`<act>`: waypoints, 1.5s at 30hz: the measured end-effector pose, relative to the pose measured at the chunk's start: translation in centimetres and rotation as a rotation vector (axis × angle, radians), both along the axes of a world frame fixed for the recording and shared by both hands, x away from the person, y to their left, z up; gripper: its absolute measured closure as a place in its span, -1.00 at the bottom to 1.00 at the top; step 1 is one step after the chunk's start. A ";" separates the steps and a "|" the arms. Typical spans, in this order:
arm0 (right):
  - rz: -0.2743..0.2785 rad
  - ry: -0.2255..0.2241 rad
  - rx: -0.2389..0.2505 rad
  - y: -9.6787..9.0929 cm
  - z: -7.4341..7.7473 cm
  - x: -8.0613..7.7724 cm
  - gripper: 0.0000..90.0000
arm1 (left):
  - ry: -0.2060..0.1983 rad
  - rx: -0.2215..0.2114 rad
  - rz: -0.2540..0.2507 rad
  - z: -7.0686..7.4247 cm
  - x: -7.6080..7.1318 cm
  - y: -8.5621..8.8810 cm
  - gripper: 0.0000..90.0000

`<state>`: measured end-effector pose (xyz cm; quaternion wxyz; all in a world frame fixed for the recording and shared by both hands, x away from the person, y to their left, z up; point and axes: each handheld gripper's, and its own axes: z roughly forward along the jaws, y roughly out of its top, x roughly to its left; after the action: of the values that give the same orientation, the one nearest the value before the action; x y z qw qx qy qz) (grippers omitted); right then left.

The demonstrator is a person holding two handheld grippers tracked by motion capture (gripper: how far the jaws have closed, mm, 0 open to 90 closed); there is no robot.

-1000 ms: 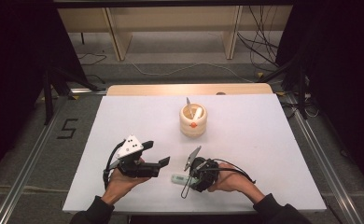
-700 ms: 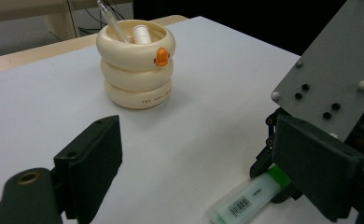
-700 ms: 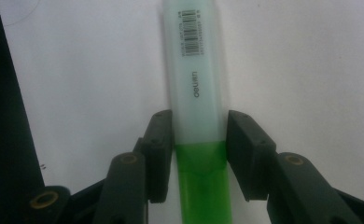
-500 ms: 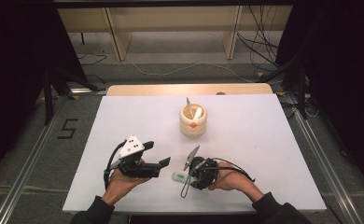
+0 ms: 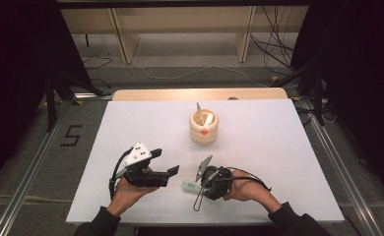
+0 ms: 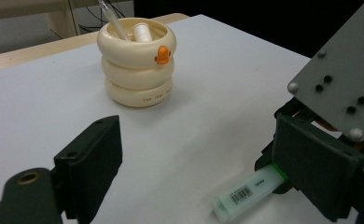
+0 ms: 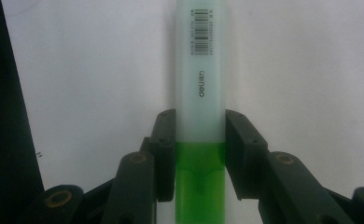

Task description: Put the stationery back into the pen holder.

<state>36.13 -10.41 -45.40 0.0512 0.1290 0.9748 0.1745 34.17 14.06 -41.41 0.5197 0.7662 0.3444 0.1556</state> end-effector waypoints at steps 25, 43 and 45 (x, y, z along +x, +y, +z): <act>0.021 -0.382 0.056 -2.3 2.3 -1.4 0.49 | 0.093 0.063 -0.067 1.6 1.7 -1.2 -0.65; 0.126 -0.673 -0.013 -2.2 1.9 -3.0 0.50 | 0.160 0.213 -0.171 3.5 4.2 -4.1 -0.65; 0.138 -0.717 -0.023 -2.2 1.8 -3.2 0.50 | 0.169 0.231 -0.183 3.4 4.4 -4.5 -0.65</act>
<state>32.90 -12.64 -43.56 0.3794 -0.0072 0.9032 0.2005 38.53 9.58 -37.97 0.4092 0.8594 0.2955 0.0815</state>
